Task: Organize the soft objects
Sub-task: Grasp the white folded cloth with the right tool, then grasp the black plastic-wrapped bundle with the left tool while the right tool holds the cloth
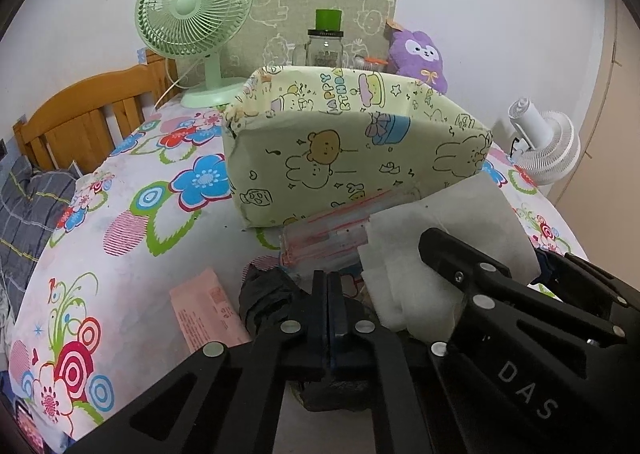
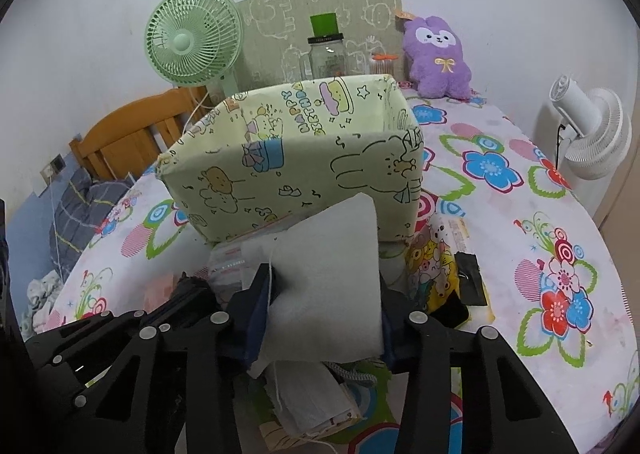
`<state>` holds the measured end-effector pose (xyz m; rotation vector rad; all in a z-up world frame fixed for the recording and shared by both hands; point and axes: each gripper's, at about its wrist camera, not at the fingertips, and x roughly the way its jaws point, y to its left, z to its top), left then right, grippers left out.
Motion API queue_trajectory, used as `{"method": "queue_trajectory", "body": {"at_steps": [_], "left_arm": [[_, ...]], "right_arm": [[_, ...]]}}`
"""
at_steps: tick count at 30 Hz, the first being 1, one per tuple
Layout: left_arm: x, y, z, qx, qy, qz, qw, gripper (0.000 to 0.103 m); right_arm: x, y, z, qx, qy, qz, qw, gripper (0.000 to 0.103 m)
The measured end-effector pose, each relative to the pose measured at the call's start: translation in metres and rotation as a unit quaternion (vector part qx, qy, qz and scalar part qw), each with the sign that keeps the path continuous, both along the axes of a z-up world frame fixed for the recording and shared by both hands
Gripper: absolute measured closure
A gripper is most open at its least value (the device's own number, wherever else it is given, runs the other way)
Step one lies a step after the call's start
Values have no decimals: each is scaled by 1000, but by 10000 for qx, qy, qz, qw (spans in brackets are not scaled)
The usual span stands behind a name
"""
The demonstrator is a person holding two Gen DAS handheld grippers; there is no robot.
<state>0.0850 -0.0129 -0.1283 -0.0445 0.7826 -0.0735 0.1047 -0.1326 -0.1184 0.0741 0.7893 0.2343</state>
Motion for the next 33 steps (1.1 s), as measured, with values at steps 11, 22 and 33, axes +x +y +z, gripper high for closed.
{"method": "queue_trajectory", "body": {"at_steps": [11,22,33], "left_arm": [[-5,4,4,54,-8,144,9999,103],[-18,7,3,-82,1,189,9998,38],[-19,-1,-15,27,284,116,9995,37]], "right_arm": [[-7,1,8,-4,-78,-23,10000,58],[-20,-3,13,-24,-149,-102,9998,58],[-25,-6,6,-82,-45,-167,9998,58]]}}
